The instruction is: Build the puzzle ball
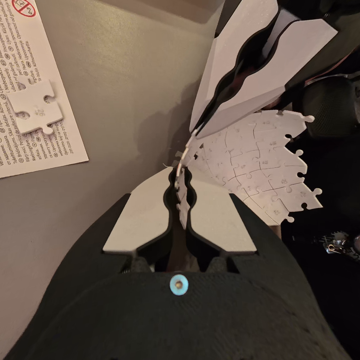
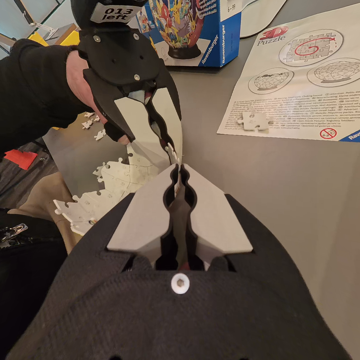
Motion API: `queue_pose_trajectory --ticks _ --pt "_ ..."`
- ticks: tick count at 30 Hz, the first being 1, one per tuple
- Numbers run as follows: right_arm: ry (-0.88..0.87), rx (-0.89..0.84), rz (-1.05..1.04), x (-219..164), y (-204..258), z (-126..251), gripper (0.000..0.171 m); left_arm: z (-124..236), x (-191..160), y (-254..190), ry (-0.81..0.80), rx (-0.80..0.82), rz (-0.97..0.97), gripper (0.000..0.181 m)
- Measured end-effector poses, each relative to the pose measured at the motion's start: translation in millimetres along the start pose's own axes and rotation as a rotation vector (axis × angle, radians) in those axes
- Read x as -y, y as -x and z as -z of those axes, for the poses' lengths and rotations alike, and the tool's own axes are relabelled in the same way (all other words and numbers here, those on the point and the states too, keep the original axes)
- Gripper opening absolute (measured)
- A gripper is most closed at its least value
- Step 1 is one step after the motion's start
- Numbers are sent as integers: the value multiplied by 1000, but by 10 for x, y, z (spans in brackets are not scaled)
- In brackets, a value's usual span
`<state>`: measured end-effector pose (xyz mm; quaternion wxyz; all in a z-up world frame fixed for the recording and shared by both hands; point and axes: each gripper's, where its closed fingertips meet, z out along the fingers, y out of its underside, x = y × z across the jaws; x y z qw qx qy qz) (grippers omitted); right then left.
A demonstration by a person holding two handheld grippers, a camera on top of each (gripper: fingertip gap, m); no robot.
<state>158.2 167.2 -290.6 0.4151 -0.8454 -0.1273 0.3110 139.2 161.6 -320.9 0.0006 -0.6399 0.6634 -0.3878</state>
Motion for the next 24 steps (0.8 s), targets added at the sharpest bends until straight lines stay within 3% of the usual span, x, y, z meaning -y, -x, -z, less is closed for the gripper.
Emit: queue_pose_trajectory --ticks 11,24 --pt "25 -1 -18 -71 0 10 1 -41 -62 -30 28 -36 14 19" --pt "54 44 -60 -99 55 -27 2 -34 -113 -13 5 -42 51 8"
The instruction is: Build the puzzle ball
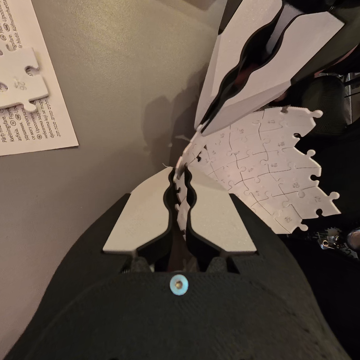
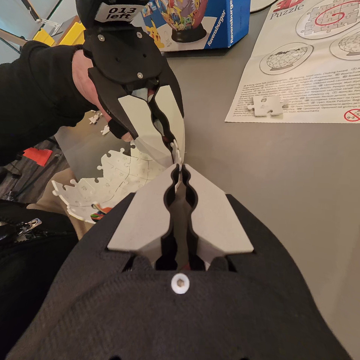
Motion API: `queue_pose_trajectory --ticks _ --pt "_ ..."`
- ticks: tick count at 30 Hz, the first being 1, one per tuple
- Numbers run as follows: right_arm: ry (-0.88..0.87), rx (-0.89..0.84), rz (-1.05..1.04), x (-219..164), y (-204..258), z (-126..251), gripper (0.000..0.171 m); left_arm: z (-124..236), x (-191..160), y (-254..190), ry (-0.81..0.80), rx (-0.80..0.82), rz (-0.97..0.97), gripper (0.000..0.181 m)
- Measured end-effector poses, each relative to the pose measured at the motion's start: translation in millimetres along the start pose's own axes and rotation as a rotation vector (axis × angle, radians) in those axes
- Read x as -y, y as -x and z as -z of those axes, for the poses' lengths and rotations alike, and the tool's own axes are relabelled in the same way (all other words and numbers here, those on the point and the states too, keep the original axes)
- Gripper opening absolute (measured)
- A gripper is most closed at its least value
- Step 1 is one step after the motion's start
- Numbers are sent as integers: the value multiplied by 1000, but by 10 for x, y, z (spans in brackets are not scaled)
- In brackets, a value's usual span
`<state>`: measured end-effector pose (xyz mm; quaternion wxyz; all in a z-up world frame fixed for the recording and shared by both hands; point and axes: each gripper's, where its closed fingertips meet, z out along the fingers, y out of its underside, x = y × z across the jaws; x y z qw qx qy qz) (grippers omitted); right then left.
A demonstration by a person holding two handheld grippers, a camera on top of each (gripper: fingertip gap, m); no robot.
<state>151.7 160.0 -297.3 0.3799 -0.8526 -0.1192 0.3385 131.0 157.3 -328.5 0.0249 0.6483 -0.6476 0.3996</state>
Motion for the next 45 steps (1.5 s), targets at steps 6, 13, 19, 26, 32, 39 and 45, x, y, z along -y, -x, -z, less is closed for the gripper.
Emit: queue_pose_trajectory --ticks 6,13,19,26,32,39,45 --pt "81 41 -7 -67 -1 22 15 6 3 -5 -4 -6 -9 6" --pt "201 112 85 20 8 -4 11 16 9 -2 -5 -12 -16 6" --pt "295 147 80 7 19 -68 0 24 -19 -4 4 -14 -11 10" --pt "259 130 25 -7 -3 -50 0 35 -21 -33 0 -42 -3 18" --pt "225 122 2 -33 65 -60 0 16 -61 -67 20 -47 -8 16" --pt "185 87 -16 -43 55 -68 0 23 -75 -49 17 -28 5 12" --pt "173 64 -1 -55 61 -61 0 21 -68 -52 8 -29 15 10"
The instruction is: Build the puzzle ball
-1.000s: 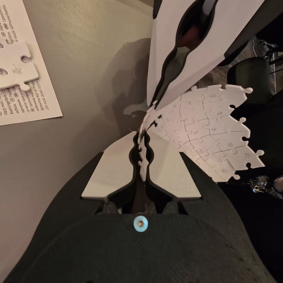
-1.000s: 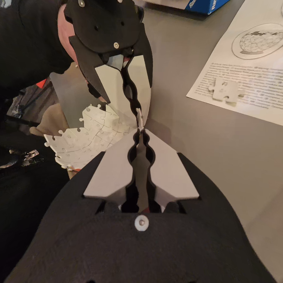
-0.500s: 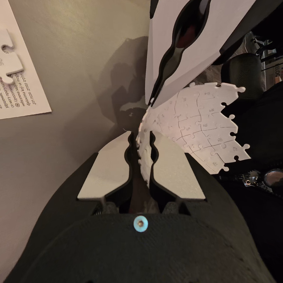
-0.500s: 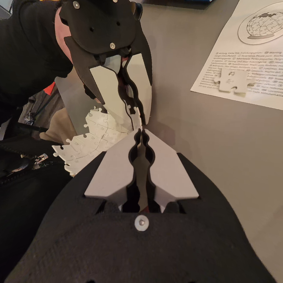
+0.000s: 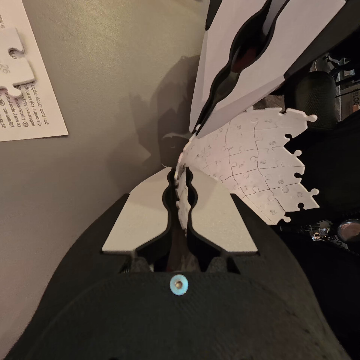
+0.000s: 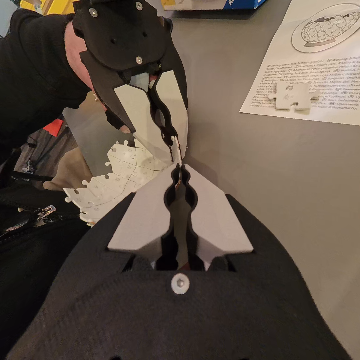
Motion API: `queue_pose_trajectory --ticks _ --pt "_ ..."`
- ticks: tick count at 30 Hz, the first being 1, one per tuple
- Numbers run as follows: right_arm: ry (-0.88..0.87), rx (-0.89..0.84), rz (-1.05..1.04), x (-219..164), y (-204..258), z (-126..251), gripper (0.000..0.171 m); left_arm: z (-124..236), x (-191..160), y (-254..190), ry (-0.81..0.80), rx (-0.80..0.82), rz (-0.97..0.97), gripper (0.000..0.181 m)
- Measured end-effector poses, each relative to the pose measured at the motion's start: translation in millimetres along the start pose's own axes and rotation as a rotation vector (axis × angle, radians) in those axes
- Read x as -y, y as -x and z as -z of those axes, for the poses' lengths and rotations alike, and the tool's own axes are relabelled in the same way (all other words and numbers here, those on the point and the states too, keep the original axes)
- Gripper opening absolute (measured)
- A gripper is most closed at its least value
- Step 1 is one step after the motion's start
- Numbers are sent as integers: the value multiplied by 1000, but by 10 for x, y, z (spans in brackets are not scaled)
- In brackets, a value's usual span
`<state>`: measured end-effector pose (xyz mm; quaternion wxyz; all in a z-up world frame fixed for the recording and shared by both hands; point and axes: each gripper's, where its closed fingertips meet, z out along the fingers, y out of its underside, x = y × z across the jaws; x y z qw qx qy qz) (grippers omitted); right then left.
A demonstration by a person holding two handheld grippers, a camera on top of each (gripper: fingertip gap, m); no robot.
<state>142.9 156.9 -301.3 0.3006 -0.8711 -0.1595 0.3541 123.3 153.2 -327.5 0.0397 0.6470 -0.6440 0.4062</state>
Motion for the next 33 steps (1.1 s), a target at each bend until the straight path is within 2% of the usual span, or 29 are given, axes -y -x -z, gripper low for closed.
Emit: queue_pose_trajectory --ticks 33 --pt "-66 -107 26 49 -76 58 0 16 73 41 -51 6 57 7"
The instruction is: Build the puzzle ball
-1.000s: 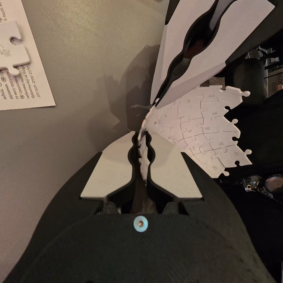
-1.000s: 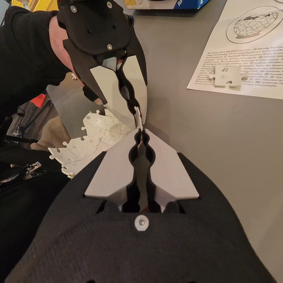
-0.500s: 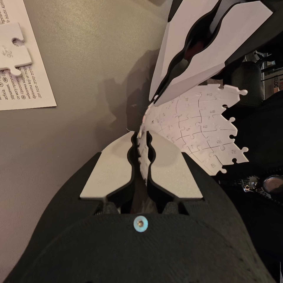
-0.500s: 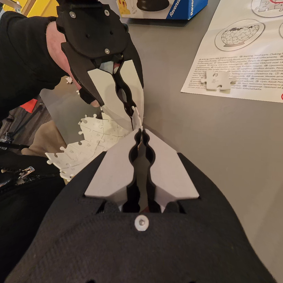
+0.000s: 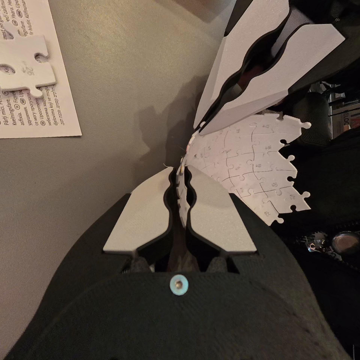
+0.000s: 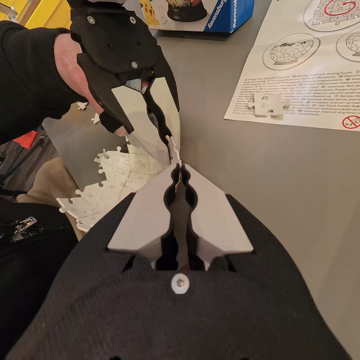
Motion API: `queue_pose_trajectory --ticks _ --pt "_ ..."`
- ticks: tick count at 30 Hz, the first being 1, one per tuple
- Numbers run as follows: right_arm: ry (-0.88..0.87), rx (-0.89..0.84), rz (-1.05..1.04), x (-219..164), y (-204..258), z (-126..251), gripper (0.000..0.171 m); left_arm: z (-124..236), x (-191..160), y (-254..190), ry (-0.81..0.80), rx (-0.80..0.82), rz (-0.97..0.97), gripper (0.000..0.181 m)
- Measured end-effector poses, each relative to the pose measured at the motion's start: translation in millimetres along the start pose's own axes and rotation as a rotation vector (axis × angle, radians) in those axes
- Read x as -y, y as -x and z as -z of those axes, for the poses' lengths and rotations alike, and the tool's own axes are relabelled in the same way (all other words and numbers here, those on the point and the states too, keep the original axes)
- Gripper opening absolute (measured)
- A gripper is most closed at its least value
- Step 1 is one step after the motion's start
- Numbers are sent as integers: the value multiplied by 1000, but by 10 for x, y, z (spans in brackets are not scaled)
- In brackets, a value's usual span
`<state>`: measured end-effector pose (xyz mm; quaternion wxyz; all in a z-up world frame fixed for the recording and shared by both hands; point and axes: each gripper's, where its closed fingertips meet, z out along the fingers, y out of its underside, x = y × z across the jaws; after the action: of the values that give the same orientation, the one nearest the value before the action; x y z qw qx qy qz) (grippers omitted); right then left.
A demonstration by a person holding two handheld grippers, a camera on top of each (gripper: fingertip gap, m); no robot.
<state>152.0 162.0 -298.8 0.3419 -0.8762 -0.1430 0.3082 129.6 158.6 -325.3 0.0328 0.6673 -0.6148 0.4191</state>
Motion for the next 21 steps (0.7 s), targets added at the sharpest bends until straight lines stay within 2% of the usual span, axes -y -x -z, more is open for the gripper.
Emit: queue_pose_trajectory --ticks 21 --pt "-2 -31 2 -3 -67 16 1 38 12 -14 -42 -7 -23 3"
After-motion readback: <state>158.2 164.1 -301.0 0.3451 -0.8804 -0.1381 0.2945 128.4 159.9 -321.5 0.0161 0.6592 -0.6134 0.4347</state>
